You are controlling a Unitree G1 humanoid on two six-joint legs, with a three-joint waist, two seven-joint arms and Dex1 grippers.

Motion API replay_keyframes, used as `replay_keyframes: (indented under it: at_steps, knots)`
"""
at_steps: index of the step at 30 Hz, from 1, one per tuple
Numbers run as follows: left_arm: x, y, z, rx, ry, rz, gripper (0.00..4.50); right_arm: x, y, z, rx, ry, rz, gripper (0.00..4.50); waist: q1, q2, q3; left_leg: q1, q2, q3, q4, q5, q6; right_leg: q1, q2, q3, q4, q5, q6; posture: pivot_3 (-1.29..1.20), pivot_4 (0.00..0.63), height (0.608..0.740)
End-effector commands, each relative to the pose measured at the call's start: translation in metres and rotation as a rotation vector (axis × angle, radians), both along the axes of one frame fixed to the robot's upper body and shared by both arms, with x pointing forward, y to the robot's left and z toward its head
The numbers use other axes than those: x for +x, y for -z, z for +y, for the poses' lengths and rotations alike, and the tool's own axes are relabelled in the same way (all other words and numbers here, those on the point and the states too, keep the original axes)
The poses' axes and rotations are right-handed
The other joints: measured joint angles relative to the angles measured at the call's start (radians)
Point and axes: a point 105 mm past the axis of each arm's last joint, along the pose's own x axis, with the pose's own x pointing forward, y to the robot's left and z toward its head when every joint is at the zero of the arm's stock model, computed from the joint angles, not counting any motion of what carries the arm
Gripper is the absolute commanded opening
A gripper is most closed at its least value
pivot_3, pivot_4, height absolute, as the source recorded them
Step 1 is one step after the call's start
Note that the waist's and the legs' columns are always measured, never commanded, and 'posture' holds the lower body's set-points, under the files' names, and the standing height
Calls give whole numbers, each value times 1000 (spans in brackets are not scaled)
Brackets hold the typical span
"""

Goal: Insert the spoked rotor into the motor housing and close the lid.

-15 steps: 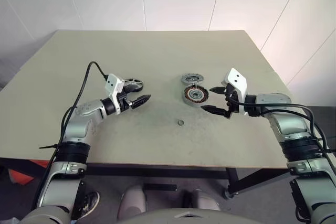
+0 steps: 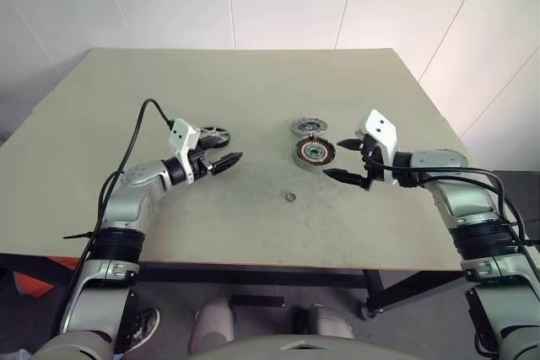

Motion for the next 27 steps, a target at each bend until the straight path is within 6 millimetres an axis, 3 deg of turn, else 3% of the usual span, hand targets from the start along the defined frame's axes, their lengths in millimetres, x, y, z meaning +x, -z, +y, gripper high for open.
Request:
replay_keyframes:
  at_steps: [1,6,12,15,20,27]
  knots:
    - [1,-17,-4,-6,17,-66,4500,2,-13,5,4,-16,-57,4460,0,0,0,0,0,0,0,0,0,0,0,0,0,0,0,0,0,740]
    - [-1,-15,-9,-5,40,-59,4500,-1,-13,13,54,-19,-46,4460,0,0,0,0,0,0,0,0,0,0,0,0,0,0,0,0,0,740]
    - [-4,-10,-13,-6,46,-45,4500,-38,3,69,168,-133,35,4460,0,0,0,0,0,0,-1,0,0,0,0,0,0,0,0,0,0,740]
    - [-5,-9,-14,0,53,-37,4500,-46,3,82,197,-147,48,4460,0,0,0,0,0,0,0,0,0,0,0,0,0,0,0,0,0,740]
    - [-6,-8,-14,15,65,-30,4500,-45,19,94,195,-128,97,4460,-1,0,0,7,0,-1,0,0,-1,6,0,0,0,-4,7,0,0,740]
    - [-9,-10,-8,31,53,-34,4500,-38,41,95,152,-94,139,4460,-3,0,0,9,0,-1,0,0,-1,8,0,0,-1,-4,7,0,0,740]
